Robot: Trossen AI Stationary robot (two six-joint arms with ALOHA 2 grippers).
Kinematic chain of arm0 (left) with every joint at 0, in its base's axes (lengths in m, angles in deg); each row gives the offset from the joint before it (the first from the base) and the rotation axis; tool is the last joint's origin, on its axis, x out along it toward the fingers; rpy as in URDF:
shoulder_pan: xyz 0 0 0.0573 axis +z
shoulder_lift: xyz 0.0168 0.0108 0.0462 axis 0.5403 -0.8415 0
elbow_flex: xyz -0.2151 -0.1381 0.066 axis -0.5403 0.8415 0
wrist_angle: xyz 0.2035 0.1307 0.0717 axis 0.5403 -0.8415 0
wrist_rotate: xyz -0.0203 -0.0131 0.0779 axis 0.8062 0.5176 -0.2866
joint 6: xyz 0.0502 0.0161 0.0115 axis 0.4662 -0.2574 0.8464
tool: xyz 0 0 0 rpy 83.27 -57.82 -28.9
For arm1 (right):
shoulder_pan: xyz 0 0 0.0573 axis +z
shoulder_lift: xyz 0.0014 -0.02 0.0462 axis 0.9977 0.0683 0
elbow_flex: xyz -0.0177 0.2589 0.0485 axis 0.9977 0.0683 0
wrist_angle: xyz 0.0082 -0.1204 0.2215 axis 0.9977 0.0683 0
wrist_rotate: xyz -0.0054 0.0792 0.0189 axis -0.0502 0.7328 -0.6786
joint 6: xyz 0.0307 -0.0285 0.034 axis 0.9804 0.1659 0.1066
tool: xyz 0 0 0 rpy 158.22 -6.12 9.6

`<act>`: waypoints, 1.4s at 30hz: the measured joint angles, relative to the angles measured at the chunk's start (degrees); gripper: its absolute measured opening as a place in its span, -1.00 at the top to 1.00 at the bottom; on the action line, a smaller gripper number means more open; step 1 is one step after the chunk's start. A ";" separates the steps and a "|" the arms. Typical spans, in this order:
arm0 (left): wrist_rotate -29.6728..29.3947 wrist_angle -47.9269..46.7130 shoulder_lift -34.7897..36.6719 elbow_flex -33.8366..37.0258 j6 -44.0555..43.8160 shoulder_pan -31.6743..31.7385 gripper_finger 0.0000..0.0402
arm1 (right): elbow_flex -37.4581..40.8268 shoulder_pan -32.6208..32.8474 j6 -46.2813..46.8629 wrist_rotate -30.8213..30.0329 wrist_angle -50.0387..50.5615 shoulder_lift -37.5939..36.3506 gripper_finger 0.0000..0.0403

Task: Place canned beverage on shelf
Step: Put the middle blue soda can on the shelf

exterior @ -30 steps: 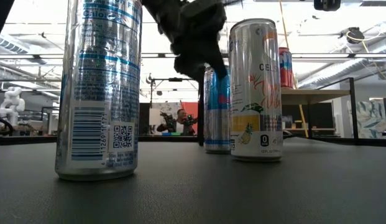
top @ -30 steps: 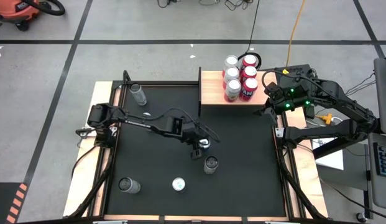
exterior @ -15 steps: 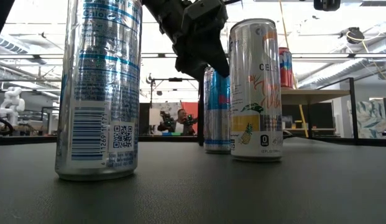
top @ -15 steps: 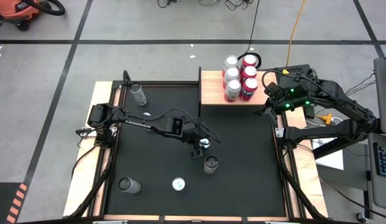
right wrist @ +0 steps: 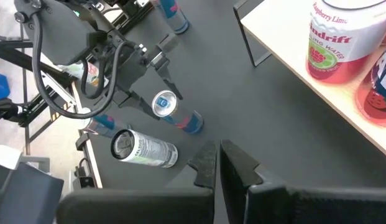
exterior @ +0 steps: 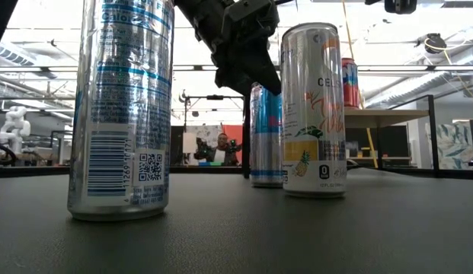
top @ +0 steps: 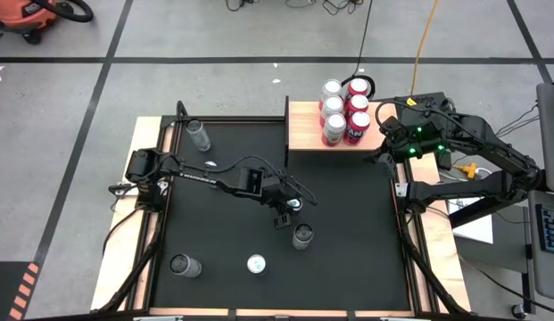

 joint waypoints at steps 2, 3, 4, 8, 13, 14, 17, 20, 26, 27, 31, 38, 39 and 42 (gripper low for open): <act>0.00 -0.01 0.00 0.00 0.01 0.02 -0.09 | 0.00 0.01 0.02 0.00 0.01 0.00 1.00; 0.00 -0.01 0.00 0.00 0.04 0.00 -0.10 | 0.00 0.00 0.10 0.00 0.00 0.00 1.00; 0.00 -0.01 0.00 0.00 0.04 0.00 -0.10 | 0.00 0.02 0.21 0.00 0.00 0.00 1.00; 0.05 -1.85 0.44 -1.09 0.05 0.02 -0.10 | 0.00 0.01 0.63 0.04 0.00 0.00 1.00; 0.07 -4.43 0.97 -5.78 3.32 0.03 -0.10 | 0.00 0.00 0.40 0.07 -0.10 0.00 1.00; 0.06 -4.45 0.98 -6.81 3.97 0.09 -0.10 | 0.00 0.00 0.33 0.09 -0.30 0.00 1.00; 0.20 -6.84 0.96 -10.29 5.87 0.60 -0.10 | 0.00 0.01 0.05 0.22 -0.68 0.00 1.00; 1.80 -8.37 0.96 -14.31 8.46 1.29 -0.10 | 0.00 0.02 -0.04 0.22 -0.79 0.00 1.00; 4.42 -12.27 0.94 -22.16 11.56 2.94 -0.10 | 0.00 0.02 -1.28 2.50 -3.36 0.00 1.00; 5.17 -12.96 0.94 -23.48 12.00 3.28 -0.10 | 0.00 0.02 -1.54 3.26 -3.97 0.00 1.00; 8.10 -13.14 0.96 -27.41 12.51 4.68 -0.10 | 0.00 1.01 -1.53 4.04 -6.26 0.00 0.99; 13.43 -13.15 0.96 -31.91 13.69 6.14 -0.10 | -0.02 4.14 1.67 4.83 -13.07 0.39 0.75; 14.10 -13.21 0.94 -32.39 14.07 6.25 -0.10 | 0.00 4.60 1.96 4.82 -14.06 0.66 0.69; 16.79 -13.09 0.94 -33.70 15.66 6.67 -0.10 | -0.02 6.04 2.92 4.83 -17.73 1.61 0.48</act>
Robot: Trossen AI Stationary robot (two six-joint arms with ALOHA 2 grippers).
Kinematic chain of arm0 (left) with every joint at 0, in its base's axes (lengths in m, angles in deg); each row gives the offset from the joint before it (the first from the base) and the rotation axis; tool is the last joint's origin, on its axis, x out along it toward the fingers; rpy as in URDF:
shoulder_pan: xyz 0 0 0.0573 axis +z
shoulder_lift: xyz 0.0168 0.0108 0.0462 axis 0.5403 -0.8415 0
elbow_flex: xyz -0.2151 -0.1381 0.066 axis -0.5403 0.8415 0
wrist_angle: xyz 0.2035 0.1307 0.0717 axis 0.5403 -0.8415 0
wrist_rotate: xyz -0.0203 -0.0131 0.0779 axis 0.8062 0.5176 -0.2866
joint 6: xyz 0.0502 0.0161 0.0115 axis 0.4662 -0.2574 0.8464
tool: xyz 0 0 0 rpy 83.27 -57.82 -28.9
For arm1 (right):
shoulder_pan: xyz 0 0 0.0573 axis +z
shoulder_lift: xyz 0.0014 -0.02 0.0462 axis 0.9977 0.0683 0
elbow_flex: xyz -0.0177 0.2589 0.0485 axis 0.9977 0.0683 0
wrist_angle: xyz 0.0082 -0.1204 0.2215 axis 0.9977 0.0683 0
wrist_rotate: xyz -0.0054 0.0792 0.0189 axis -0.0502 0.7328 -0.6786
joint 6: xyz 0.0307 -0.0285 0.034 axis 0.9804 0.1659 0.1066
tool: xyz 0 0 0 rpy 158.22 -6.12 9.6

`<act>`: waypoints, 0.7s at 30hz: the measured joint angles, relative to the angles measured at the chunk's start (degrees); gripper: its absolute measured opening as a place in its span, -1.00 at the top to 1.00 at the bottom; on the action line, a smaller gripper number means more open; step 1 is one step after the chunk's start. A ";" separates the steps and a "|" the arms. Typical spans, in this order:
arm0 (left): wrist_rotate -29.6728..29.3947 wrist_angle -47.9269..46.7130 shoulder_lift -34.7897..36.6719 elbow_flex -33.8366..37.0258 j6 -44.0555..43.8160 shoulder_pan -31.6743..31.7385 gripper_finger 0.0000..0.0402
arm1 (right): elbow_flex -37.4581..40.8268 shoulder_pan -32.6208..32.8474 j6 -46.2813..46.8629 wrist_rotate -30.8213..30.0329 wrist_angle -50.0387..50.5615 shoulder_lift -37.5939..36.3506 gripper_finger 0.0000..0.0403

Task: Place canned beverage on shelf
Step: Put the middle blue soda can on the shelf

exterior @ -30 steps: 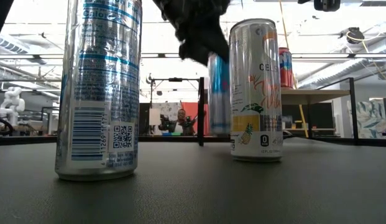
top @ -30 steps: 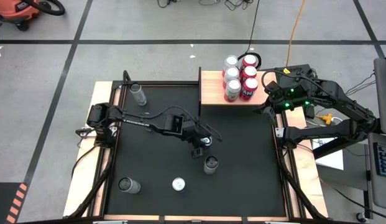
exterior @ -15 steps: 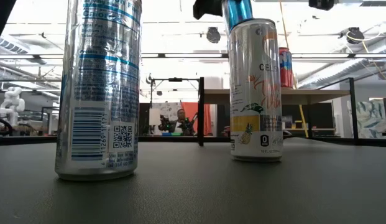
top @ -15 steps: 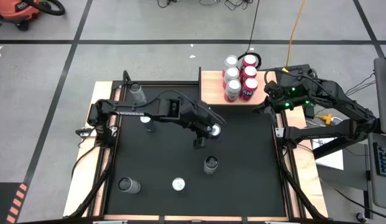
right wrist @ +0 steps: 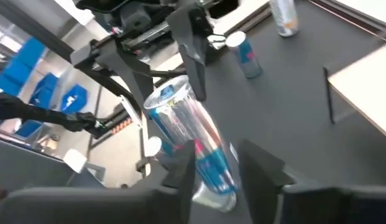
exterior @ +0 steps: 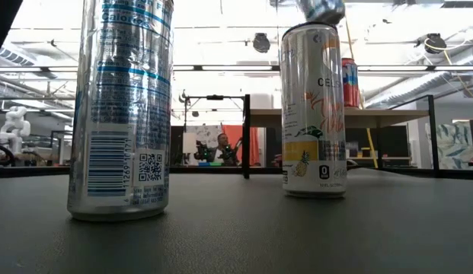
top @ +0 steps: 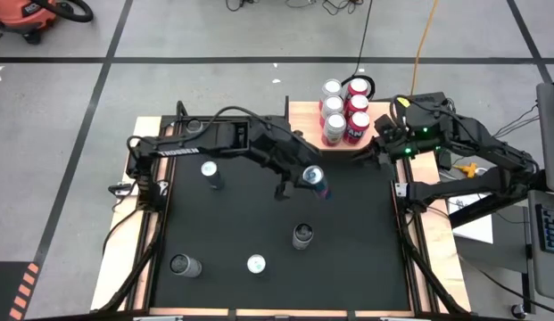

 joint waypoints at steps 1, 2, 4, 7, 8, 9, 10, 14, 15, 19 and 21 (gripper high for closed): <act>0.78 0.08 0.00 -0.36 0.59 0.14 -0.10 | 0.00 0.41 0.09 0.02 -1.08 0.49 0.41; 1.55 0.12 0.00 -0.68 0.99 0.28 -0.10 | 0.00 0.88 0.09 0.00 -2.39 0.97 0.34; 2.82 -0.05 0.00 -1.34 1.30 0.52 -0.10 | 0.00 2.09 0.11 0.00 -4.75 2.12 0.20; 4.79 0.05 0.00 -2.39 1.37 0.95 -0.10 | 0.00 3.71 0.13 1.73 -8.50 4.04 0.01; 5.47 0.17 0.00 -2.63 1.39 1.11 -0.10 | 0.00 4.07 0.13 2.46 -9.31 4.70 -0.05; 5.98 0.25 0.00 -2.80 1.38 1.27 -0.10 | 0.00 4.43 0.16 2.93 -9.92 5.31 -0.11; 6.27 0.21 0.00 -2.98 1.35 1.37 -0.10 | 0.00 4.83 0.31 3.02 -10.45 5.89 -0.17; 7.68 -0.09 -0.02 -4.11 1.35 1.52 -0.10 | 0.00 6.42 0.26 2.99 -11.26 7.89 -0.36; 8.15 -0.01 -0.02 -4.47 1.32 1.53 -0.10 | 0.00 6.72 0.26 2.99 -11.40 8.26 -0.41; 8.74 0.17 0.00 -4.86 1.34 1.51 -0.10 | 0.00 7.53 0.01 3.12 -11.38 9.52 -0.55; 8.74 -0.03 0.00 -4.86 1.34 1.51 -0.10 | 0.00 7.79 -0.20 3.09 -11.75 10.00 -0.59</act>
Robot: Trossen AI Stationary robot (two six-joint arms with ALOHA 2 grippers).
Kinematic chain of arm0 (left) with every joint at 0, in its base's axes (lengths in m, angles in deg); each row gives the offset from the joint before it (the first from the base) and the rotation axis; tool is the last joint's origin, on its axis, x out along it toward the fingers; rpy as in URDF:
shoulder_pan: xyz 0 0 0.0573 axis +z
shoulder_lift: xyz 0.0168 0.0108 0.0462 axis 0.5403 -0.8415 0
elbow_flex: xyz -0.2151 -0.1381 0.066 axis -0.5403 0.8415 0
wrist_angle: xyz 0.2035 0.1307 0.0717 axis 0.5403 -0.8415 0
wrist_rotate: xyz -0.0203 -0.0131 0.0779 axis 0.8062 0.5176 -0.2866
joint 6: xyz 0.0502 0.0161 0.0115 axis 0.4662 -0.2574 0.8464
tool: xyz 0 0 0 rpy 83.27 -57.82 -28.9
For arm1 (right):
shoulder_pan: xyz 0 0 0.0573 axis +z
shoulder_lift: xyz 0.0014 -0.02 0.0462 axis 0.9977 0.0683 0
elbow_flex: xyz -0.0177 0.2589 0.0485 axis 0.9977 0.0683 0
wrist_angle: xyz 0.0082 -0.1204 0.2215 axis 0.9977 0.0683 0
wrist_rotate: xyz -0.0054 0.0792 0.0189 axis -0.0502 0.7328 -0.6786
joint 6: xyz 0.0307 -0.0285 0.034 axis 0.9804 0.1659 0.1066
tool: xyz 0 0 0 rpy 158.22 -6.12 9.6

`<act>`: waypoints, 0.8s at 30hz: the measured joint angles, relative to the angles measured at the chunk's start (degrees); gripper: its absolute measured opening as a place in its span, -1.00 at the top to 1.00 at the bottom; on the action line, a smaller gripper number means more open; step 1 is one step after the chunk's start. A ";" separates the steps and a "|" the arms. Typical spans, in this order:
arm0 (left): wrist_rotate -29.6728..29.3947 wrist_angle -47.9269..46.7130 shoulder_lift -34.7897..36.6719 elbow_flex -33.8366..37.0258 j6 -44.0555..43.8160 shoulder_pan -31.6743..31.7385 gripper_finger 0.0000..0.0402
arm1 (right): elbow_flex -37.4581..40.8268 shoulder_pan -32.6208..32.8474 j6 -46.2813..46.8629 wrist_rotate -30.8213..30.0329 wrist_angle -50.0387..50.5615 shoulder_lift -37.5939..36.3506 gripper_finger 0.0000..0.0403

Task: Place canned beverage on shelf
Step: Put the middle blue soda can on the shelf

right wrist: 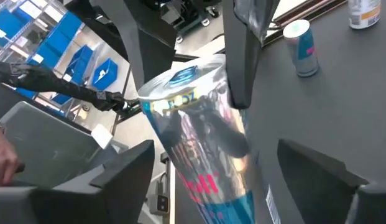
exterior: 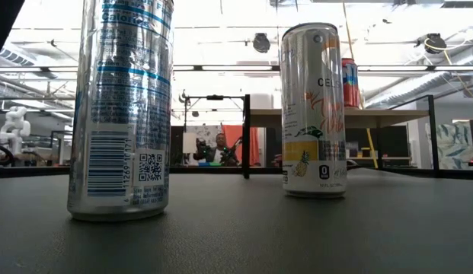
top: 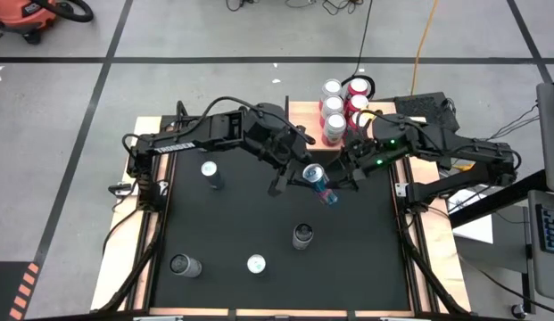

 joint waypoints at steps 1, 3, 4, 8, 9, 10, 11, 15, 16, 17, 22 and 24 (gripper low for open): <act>0.00 0.00 0.00 0.02 0.00 0.00 -0.10 | 0.00 0.15 -0.15 0.00 -0.44 0.26 -0.61; 0.00 0.13 0.00 0.01 0.01 0.00 -0.10 | 0.00 0.47 -0.60 0.03 -1.59 0.86 -0.64; 0.00 0.17 0.00 0.00 0.00 0.00 -0.10 | 0.00 0.65 -1.01 0.29 -2.15 1.18 -0.65; 0.17 -0.07 0.00 0.02 -0.02 0.05 -0.10 | 0.00 1.16 -3.10 2.62 -3.53 2.61 -0.66; 0.37 0.11 0.00 0.02 0.00 0.07 -0.10 | 0.00 1.26 -3.79 2.65 -3.61 2.94 -0.66; 0.59 0.10 0.00 0.02 -0.05 0.12 -0.10 | 0.00 1.32 -4.45 2.61 -3.58 3.27 -0.66; 0.81 -0.04 0.00 0.02 -0.07 0.15 -0.10 | 0.00 1.32 -4.78 2.62 -3.58 3.53 -0.65; 1.71 0.11 0.00 0.04 -0.13 0.22 -0.10 | 0.00 1.32 -6.15 2.70 -3.56 4.06 -0.60; 1.78 0.11 0.00 0.04 -0.14 0.22 -0.10 | 0.00 1.32 -6.40 2.62 -3.56 4.06 -0.58; 1.84 0.13 0.00 0.04 -0.15 0.22 -0.10 | 0.00 1.32 -6.59 2.63 -3.54 4.06 -0.56; 2.20 0.11 0.00 0.07 -0.19 0.49 -0.10 | 0.00 1.30 -7.27 2.56 -3.57 4.06 -0.39; 2.25 0.11 0.00 0.07 -0.20 0.70 -0.10 | 0.00 1.27 -7.41 2.55 -3.56 4.06 -0.31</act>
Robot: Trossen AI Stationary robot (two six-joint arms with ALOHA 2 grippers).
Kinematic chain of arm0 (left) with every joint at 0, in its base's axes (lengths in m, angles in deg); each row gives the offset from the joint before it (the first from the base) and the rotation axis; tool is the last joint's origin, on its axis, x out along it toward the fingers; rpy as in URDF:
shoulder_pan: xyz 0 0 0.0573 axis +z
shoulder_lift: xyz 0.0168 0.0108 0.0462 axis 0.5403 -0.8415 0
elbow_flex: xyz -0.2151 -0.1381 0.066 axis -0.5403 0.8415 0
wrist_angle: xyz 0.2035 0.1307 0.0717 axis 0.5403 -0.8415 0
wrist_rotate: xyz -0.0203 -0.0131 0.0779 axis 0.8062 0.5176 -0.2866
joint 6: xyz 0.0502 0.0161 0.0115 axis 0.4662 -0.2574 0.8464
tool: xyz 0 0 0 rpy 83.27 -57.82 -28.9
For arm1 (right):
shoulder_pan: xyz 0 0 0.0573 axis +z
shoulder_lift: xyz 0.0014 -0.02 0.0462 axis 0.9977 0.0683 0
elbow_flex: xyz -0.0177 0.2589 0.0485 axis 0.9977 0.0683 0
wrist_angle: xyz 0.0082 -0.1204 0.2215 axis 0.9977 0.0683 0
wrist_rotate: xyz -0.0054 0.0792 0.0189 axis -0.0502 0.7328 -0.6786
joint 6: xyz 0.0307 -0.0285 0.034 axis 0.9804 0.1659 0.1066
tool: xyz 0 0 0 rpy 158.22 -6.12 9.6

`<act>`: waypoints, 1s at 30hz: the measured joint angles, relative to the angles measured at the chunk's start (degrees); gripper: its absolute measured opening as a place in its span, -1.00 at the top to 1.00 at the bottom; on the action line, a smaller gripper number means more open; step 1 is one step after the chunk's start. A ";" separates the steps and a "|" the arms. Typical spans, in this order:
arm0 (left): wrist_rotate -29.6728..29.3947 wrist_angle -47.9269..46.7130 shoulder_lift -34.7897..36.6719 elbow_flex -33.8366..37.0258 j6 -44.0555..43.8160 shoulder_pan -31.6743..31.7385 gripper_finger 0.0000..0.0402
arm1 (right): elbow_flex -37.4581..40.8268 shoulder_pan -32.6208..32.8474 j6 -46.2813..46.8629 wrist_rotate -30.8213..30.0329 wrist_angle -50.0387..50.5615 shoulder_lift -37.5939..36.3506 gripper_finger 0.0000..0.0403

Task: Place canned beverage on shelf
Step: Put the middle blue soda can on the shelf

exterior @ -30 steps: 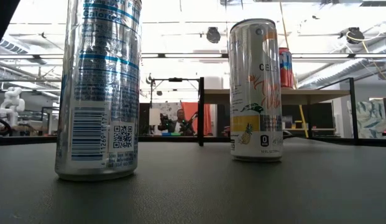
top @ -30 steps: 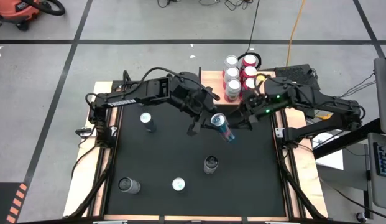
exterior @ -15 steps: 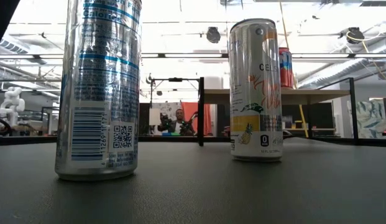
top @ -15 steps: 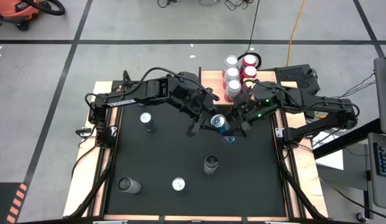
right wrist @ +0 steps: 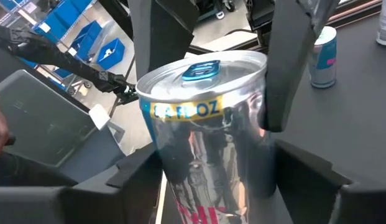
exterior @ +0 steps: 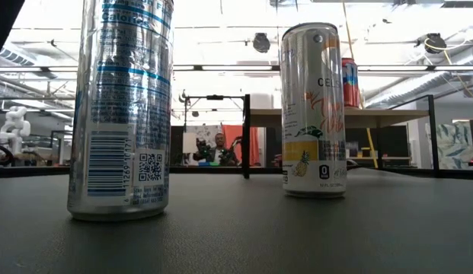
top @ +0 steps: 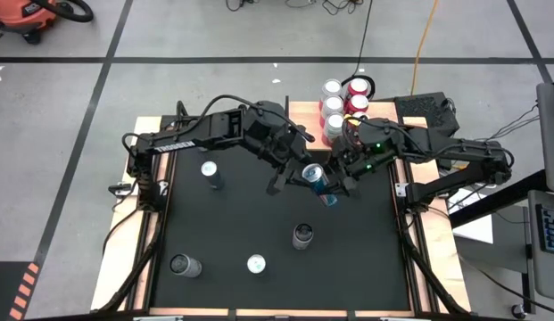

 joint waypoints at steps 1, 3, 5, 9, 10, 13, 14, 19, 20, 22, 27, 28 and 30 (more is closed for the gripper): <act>0.11 -0.01 0.00 0.02 -0.07 0.10 -0.10 | 0.00 0.00 -0.04 -0.02 0.00 0.00 -0.28; 0.31 -0.03 0.00 0.02 -0.17 0.15 -0.10 | 0.00 0.00 -0.07 -0.04 -0.02 0.00 -0.21; 0.30 -0.13 0.00 0.04 -0.24 0.15 -0.10 | 0.00 0.02 -0.13 0.00 0.00 0.00 -0.15; -2.06 -0.22 0.00 0.04 -0.39 0.07 -0.12 | 0.00 0.00 -0.57 0.02 0.10 -0.06 -0.07; -3.31 -0.23 0.00 0.04 -0.52 0.00 -0.15 | 0.00 0.00 -0.66 0.04 0.18 -0.10 -0.07; -7.27 -0.04 0.10 0.04 -2.42 -0.12 -0.31 | 0.00 -0.04 0.25 -0.15 0.76 -0.15 -0.08; -8.23 0.00 0.24 0.04 -2.82 -0.09 -0.38 | 0.00 -0.07 0.33 -0.35 0.72 -0.12 -0.08; -12.43 0.73 1.37 -0.03 -3.37 -0.06 -0.73 | -0.47 -0.09 0.57 -0.55 0.11 -0.07 -0.08; -12.82 0.60 1.52 -0.16 -3.48 -0.06 -0.78 | -0.73 -0.09 0.57 -0.56 0.02 -0.05 -0.08; -13.96 0.52 1.95 -0.80 -4.54 0.02 -0.84 | -1.48 -0.13 0.52 -0.86 -0.47 0.00 -0.08; -19.84 0.72 4.60 -1.36 -5.79 0.07 -0.88 | -3.68 -1.17 -0.01 -1.79 -0.64 0.00 -0.09; -21.16 0.60 5.22 -1.36 -6.54 0.09 -0.88 | -4.11 -1.47 -0.17 -1.63 -0.40 0.00 -0.09; -24.05 0.54 6.07 -1.36 -8.29 0.21 -0.88 | -4.79 -2.16 -0.66 -1.10 -0.24 0.00 -0.09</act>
